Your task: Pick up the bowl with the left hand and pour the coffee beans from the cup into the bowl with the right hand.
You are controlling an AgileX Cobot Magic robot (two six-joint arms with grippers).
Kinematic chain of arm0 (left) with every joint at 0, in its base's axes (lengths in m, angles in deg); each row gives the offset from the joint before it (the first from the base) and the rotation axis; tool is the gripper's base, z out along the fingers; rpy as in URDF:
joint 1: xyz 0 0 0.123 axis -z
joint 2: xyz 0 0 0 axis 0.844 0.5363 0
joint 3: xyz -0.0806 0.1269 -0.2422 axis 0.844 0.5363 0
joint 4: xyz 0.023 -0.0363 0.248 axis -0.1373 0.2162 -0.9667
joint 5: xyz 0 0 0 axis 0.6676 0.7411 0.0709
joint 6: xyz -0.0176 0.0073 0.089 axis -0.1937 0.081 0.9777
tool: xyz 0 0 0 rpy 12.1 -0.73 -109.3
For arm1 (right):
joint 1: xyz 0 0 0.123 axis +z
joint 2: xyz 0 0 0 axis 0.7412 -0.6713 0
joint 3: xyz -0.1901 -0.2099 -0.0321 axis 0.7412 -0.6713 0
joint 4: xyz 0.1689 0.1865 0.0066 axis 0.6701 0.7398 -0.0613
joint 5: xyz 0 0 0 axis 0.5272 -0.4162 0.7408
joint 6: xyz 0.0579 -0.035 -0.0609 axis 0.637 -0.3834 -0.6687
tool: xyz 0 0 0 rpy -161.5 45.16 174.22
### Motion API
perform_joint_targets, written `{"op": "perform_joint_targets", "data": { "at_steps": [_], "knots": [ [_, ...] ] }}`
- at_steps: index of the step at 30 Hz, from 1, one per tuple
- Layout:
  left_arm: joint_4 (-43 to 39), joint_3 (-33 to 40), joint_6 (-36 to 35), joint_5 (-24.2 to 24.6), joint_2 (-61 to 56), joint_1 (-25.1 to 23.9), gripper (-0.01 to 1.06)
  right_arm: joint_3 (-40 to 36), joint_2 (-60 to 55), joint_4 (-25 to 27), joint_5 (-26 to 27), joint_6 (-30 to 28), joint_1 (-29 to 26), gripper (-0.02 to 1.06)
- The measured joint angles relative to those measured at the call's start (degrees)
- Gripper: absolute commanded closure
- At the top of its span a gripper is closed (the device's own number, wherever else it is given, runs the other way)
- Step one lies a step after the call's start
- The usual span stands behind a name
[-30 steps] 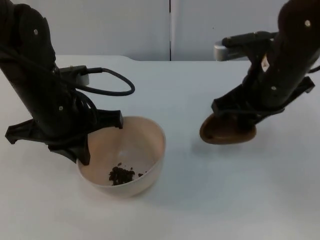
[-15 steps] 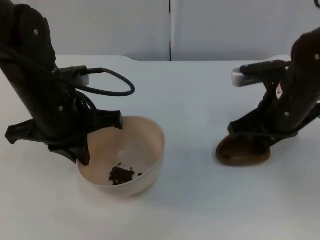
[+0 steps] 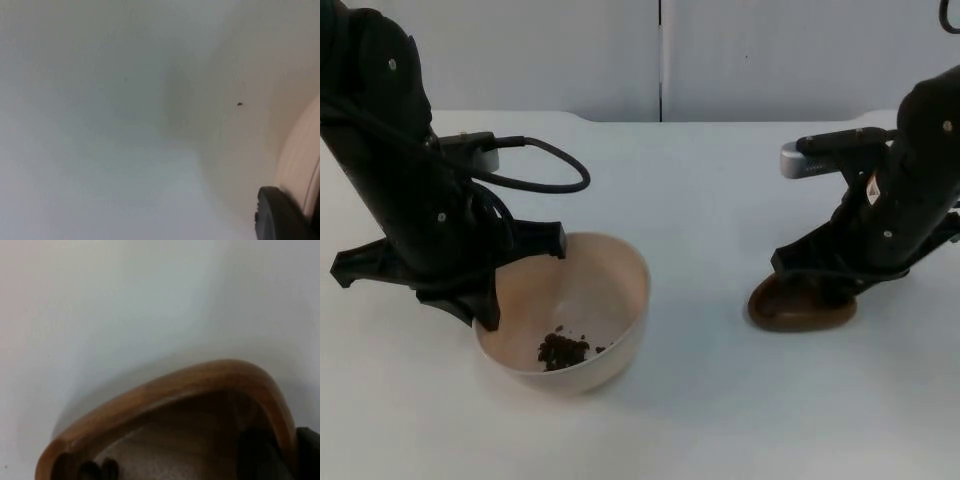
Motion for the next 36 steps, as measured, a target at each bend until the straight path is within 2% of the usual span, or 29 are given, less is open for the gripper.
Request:
{"op": "perform_joint_targets", "data": {
  "at_steps": [1,2,7,8,11,14,17,18,22,23,27,30,36],
  "knots": [
    [0.00,0.00,0.00,0.00,0.00,0.00,1.05,0.00,0.00,0.00,0.00,0.00,0.00,0.79],
    [0.00,0.00,0.11,0.00,0.00,0.00,1.05,0.00,0.00,0.00,0.17,0.00,0.00,0.79],
    [0.00,0.00,0.55,0.00,0.00,0.00,1.05,0.00,-0.14,-0.02,0.54,0.00,0.00,0.45],
    [0.00,0.00,0.84,-0.10,0.00,0.00,1.05,0.00,-0.26,-0.11,0.78,0.00,0.00,0.45],
    [0.00,0.00,1.49,-0.10,0.00,0.00,1.05,0.00,-0.26,-0.11,1.00,0.00,0.00,0.35],
    [0.00,0.00,1.87,-0.10,0.00,0.00,1.00,0.00,-0.26,-0.11,1.36,0.00,0.00,0.35],
    [-0.12,0.00,2.33,0.02,0.39,0.00,0.81,0.00,-0.26,-0.11,1.73,0.00,0.00,0.35],
    [-0.12,0.12,2.33,0.37,0.82,0.00,0.81,0.00,-0.37,0.03,1.98,0.00,0.00,0.35],
    [-0.12,0.51,2.56,1.57,1.67,0.00,0.54,0.00,-0.37,0.12,2.12,0.00,0.00,0.35],
    [-0.12,0.51,2.56,1.57,1.67,0.00,0.54,0.00,-0.37,0.17,2.22,0.00,0.00,0.35],
    [-0.01,0.51,2.56,1.57,1.67,0.00,0.35,0.00,-0.47,0.17,2.49,0.00,0.00,0.35],
    [0.67,0.51,2.56,1.57,1.67,0.00,0.31,0.00,-0.46,0.17,2.77,0.00,0.00,0.35],
    [0.91,0.51,2.56,1.57,1.67,0.00,0.31,0.00,-0.48,0.27,2.89,0.00,0.00,0.35]
  ]
}}
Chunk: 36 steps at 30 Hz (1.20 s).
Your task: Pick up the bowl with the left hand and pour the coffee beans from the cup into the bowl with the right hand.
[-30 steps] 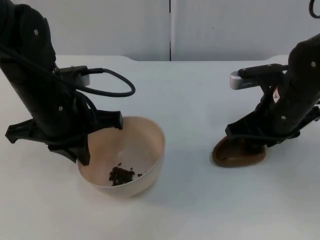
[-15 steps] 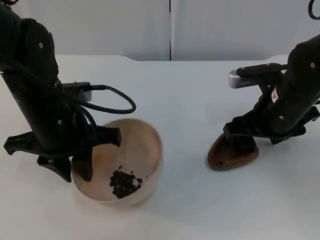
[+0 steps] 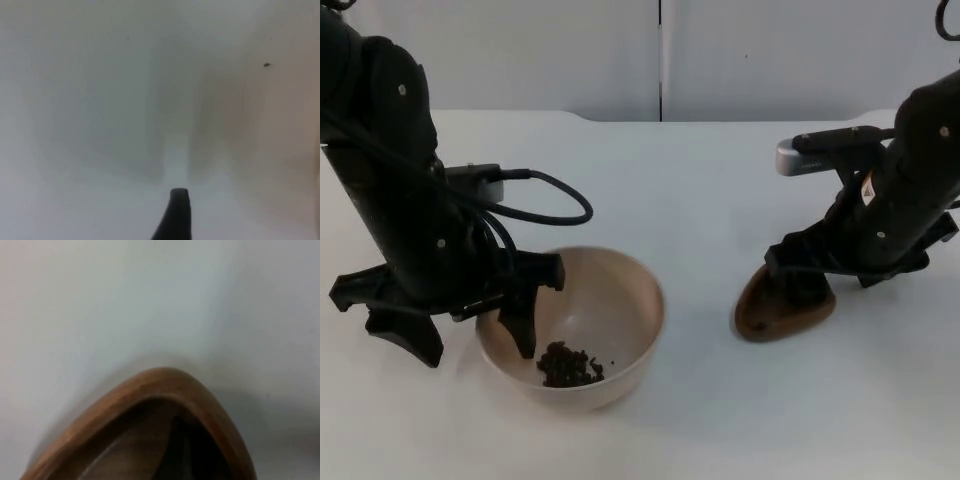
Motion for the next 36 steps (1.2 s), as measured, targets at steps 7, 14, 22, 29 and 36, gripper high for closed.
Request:
{"op": "perform_joint_targets", "data": {
  "at_steps": [7,14,22,29,36],
  "knots": [
    [0.13,0.03,0.00,-0.34,-2.07,0.00,0.31,0.00,1.50,0.00,-0.84,0.00,0.00,0.35],
    [0.13,0.12,0.00,-0.90,-7.52,0.00,0.31,0.00,8.64,0.00,-3.47,-0.87,0.00,0.35],
    [0.13,0.12,0.00,-1.02,-15.34,0.00,0.31,0.00,17.39,0.00,-8.67,-2.75,0.00,0.35],
    [0.13,0.12,0.44,-1.59,-21.95,0.00,0.31,-0.09,23.51,0.00,-11.52,-3.05,0.00,0.35],
    [0.13,0.12,1.63,-1.59,-25.94,0.00,0.31,-2.30,28.81,0.98,-12.45,-3.16,0.00,0.35]
  ]
}}
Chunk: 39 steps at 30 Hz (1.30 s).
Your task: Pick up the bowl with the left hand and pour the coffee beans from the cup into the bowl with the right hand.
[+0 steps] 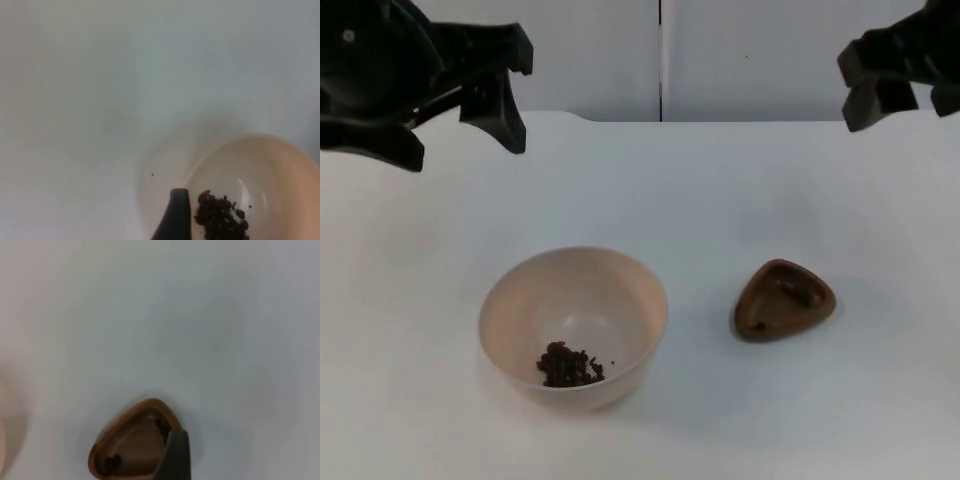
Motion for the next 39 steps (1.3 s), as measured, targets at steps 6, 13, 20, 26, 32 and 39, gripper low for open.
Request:
{"op": "perform_joint_targets", "data": {
  "at_steps": [6,13,20,26,32,39],
  "knots": [
    [0.00,2.12,0.84,-0.45,-3.72,0.00,0.31,-4.82,4.95,0.10,0.12,0.00,0.00,0.35],
    [0.00,9.01,2.43,-3.10,-11.48,0.00,0.31,-11.24,12.51,0.50,0.95,0.00,0.00,0.35],
    [0.00,14.24,5.79,-4.61,-21.12,0.00,0.31,-17.20,21.92,1.13,1.08,0.00,0.00,0.35],
    [0.00,14.40,7.19,-3.28,-28.91,0.00,0.31,-20.35,31.29,4.75,1.08,-2.78,0.00,0.35],
    [0.00,14.40,7.80,-0.80,-36.72,0.00,0.31,-22.32,40.65,8.07,0.01,-6.46,0.00,0.35],
    [0.00,14.40,9.57,3.33,-45.81,0.00,0.31,-25.25,52.08,9.49,-3.55,-8.74,0.00,0.35]
  ]
}}
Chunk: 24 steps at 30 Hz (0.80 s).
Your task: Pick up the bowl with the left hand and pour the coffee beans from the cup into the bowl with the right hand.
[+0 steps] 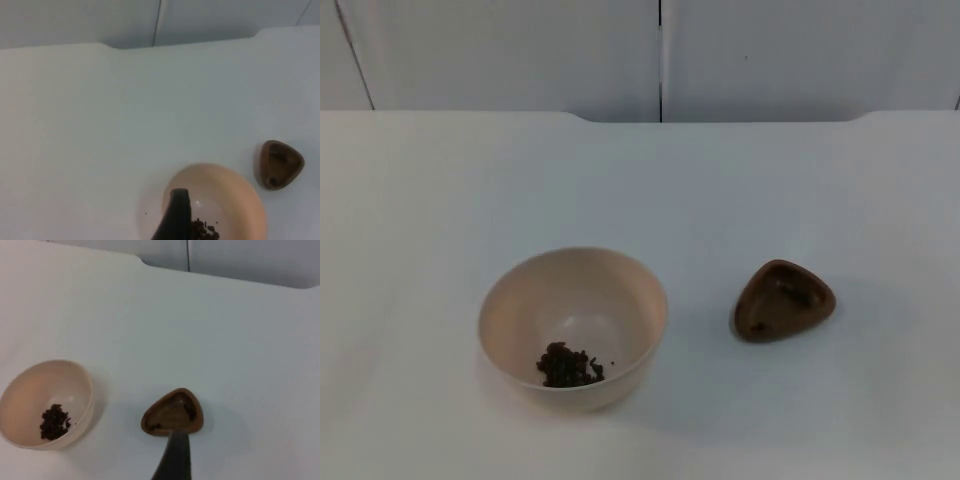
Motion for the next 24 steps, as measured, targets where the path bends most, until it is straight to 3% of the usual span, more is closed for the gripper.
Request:
{"op": "perform_joint_targets", "data": {
  "at_steps": [8,18,24],
  "knots": [
    [0.00,0.67,2.59,3.45,-8.17,0.00,0.31,-0.99,9.44,0.10,-4.22,-1.16,0.00,0.35],
    [0.00,10.41,3.56,7.14,-25.20,0.00,0.31,-5.70,24.78,1.39,-8.23,-1.90,0.00,0.35],
    [-2.94,11.47,3.56,10.95,-32.46,0.00,0.31,-6.08,30.11,1.50,-11.40,-3.24,0.00,0.35]
  ]
}}
